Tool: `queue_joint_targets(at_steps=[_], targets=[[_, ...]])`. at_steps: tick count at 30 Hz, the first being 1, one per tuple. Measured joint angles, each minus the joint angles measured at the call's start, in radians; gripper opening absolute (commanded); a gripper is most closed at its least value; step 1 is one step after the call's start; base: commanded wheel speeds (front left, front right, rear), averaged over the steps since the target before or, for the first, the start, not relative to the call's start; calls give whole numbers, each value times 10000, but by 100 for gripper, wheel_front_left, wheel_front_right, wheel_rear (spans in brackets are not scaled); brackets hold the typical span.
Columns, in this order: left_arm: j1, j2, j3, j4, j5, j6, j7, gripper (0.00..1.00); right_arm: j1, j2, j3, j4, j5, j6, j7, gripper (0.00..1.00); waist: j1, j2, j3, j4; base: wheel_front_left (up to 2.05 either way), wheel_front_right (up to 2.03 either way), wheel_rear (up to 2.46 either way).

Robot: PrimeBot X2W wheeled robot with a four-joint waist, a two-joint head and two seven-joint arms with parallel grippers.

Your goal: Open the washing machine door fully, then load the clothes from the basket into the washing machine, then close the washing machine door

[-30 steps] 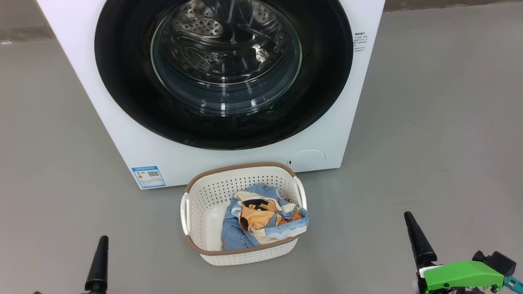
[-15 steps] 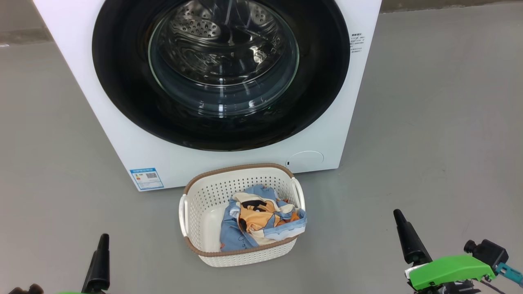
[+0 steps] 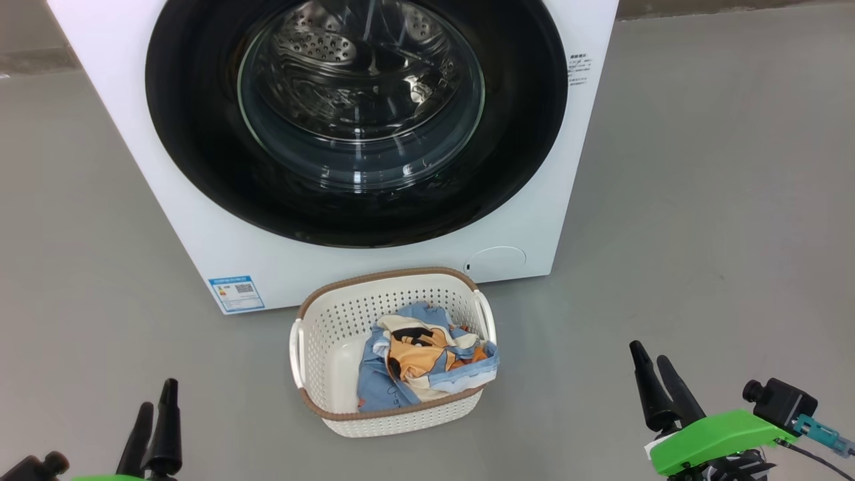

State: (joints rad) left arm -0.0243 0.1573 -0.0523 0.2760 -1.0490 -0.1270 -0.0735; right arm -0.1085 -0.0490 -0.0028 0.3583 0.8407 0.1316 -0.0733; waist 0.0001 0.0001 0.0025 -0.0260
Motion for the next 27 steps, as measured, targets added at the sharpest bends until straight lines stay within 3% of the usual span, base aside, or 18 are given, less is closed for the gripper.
queue_joint_targets(at_steps=[27], targets=[[207,545,-290,-153,3386,-4,-777,100,-384,31,153,-127,-3973,0,-767,100,0,0,-15,-137,0,0,0]])
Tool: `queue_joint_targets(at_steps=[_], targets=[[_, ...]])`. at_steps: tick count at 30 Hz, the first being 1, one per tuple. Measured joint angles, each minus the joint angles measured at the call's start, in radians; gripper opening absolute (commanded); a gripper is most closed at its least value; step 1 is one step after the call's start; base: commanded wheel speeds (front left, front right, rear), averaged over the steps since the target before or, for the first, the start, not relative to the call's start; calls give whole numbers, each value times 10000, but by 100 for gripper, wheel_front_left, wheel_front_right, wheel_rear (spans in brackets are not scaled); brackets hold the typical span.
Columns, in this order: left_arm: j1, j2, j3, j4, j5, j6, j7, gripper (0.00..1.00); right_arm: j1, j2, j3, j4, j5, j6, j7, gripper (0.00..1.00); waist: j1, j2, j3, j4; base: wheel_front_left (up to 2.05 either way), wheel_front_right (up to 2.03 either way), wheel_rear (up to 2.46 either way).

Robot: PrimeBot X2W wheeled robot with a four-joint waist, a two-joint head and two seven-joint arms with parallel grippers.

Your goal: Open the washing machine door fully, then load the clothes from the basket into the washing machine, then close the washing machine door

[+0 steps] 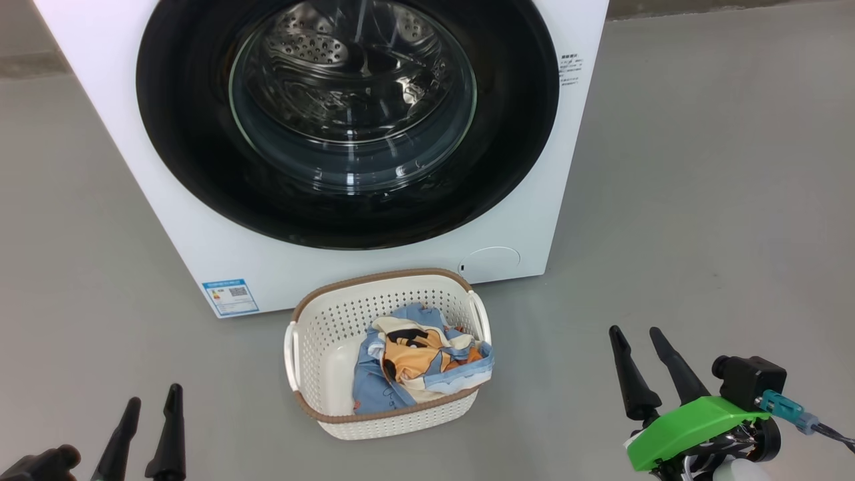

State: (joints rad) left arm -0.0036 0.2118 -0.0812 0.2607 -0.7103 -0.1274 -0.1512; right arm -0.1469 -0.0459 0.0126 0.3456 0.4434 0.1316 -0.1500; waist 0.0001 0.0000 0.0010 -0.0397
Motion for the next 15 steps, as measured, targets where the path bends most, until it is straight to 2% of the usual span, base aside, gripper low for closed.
queue_joint_targets(at_steps=[15], targets=[[59,165,-69,8,1615,-2,-389,100,-194,-6,115,73,-1799,0,-389,100,0,0,-37,-73,0,0,0]])
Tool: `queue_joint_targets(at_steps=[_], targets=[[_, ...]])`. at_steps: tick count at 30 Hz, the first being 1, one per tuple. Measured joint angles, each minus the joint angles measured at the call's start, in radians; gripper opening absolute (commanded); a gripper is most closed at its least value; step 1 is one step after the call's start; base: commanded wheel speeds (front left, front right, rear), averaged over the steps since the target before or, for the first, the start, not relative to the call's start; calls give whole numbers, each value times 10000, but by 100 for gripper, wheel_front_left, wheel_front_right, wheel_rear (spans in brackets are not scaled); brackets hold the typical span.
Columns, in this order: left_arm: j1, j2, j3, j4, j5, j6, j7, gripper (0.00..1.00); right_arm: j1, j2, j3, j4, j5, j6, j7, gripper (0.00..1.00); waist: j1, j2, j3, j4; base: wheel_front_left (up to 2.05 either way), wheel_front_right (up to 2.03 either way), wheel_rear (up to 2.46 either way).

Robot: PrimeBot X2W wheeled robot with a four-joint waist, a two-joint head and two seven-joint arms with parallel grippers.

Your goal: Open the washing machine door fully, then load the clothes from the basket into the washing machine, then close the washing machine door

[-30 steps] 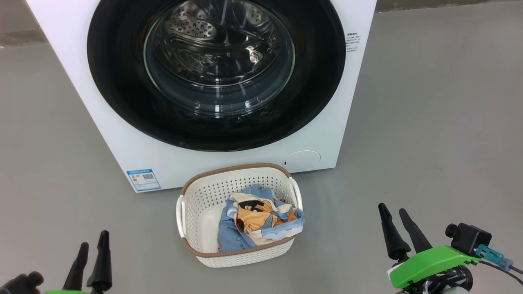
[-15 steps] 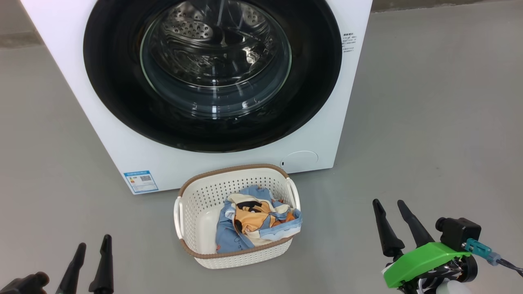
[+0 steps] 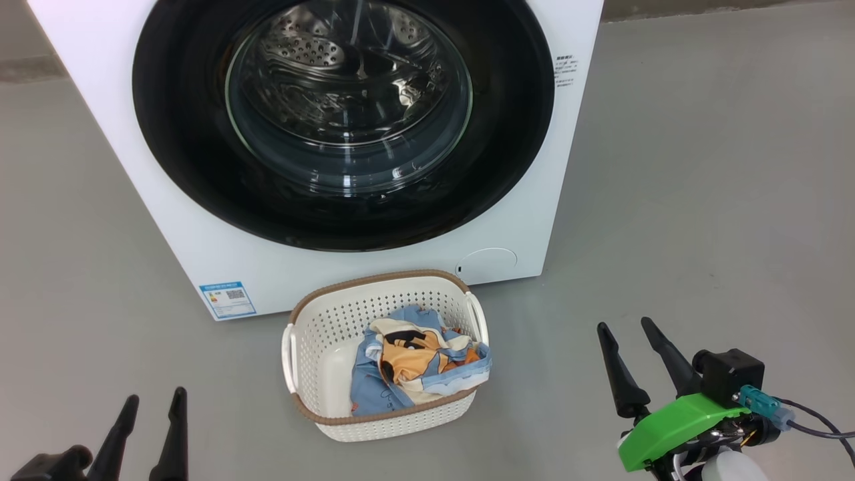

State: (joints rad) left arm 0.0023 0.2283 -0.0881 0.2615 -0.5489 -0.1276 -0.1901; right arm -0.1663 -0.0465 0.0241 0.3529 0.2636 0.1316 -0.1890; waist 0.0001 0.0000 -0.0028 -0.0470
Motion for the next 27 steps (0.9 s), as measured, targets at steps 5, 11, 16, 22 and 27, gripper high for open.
queue_joint_targets(at_steps=[5,11,16,22,27], targets=[[133,75,-6,-19,460,0,-153,100,-4,-4,-6,-21,-518,0,-169,100,0,0,9,-7,0,0,0],[136,75,81,-63,1120,0,-330,100,-22,-4,-259,-69,-1177,0,-349,100,0,0,2,-31,0,0,0],[138,58,247,-61,1597,0,-453,100,-36,-13,-449,-84,-1557,0,-462,100,0,0,-3,-52,0,0,0],[137,-75,623,-6,2382,0,-593,100,-215,-13,-867,-98,-2213,0,-608,100,0,0,18,-71,0,0,0],[136,-259,957,184,2589,0,-593,100,-240,-15,-1114,-117,-2211,0,-608,100,0,0,6,-74,0,0,0]])
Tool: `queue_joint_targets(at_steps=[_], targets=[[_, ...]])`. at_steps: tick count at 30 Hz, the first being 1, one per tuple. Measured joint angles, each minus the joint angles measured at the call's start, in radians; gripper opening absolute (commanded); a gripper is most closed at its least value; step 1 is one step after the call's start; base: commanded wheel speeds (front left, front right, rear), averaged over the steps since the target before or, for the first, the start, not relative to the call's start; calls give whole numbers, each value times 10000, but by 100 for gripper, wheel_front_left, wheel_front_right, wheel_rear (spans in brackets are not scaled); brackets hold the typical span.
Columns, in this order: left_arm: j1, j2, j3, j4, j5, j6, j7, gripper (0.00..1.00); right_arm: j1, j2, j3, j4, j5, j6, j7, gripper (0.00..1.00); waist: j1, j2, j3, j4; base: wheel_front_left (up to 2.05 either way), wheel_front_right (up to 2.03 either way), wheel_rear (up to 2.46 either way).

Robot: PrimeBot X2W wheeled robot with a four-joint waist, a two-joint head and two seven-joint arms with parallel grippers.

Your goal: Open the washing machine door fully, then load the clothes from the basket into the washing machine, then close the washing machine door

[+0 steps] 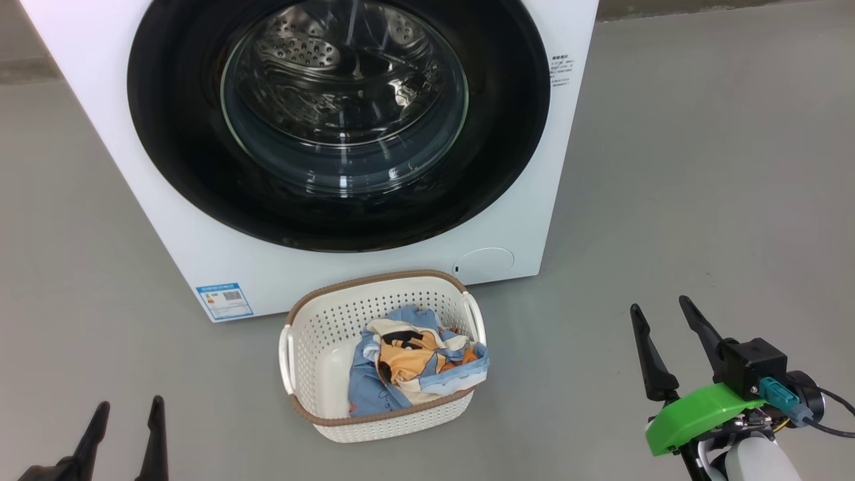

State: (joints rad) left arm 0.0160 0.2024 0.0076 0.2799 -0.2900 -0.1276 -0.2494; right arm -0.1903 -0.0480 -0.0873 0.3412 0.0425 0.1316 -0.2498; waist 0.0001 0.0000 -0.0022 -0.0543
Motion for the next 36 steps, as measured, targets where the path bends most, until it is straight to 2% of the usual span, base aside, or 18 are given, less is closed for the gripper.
queue_joint_targets(at_steps=[8,26,36], targets=[[-2,-293,510,105,247,-2,0,100,0,2,-17,0,0,0,0,100,0,0,1,17,0,0,0],[-6,-359,598,100,270,-2,0,100,3,2,75,19,17,0,0,100,0,0,51,30,1,1,-3],[-12,-280,644,109,339,-2,0,100,3,12,69,-75,17,0,0,100,1,0,157,62,59,59,-118]])
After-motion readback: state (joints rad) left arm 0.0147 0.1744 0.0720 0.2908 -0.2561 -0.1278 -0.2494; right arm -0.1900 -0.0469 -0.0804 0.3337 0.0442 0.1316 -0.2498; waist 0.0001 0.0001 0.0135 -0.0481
